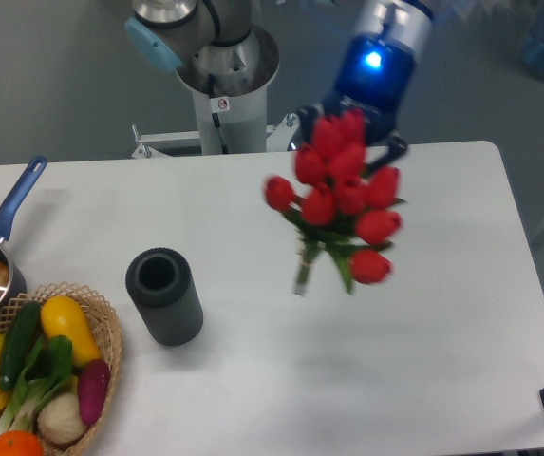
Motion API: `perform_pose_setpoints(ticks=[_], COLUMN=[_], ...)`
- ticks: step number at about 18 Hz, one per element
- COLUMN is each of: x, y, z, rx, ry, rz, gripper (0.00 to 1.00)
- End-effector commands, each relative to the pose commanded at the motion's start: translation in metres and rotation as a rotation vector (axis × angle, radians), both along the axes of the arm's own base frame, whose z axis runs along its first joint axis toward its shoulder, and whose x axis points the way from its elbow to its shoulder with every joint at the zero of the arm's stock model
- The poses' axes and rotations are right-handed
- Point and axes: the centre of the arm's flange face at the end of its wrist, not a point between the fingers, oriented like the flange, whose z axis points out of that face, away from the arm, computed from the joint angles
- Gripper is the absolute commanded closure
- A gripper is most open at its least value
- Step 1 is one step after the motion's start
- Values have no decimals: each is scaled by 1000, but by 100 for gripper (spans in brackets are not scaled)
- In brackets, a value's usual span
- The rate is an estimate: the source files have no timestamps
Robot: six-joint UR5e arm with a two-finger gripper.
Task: Pick up the flowers from the vase
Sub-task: 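Carry the tulip bunch away from the vase and hold it aloft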
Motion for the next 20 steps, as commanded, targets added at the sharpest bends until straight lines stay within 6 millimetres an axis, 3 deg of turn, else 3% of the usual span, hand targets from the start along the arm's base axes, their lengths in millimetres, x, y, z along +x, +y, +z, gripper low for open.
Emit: perform_pose_setpoints(ticks=[4,6,12,15,20], x=[-15,-24,-25,-21,-11], y=[-14,-18,-15,22,66], z=[-9,-17,-21,-19,-24], rx=[-28,-130,-331,-479,-765], ry=[16,37,73,136,271], rz=[23,68,138,107,9], gripper=[100,100,97,96,97])
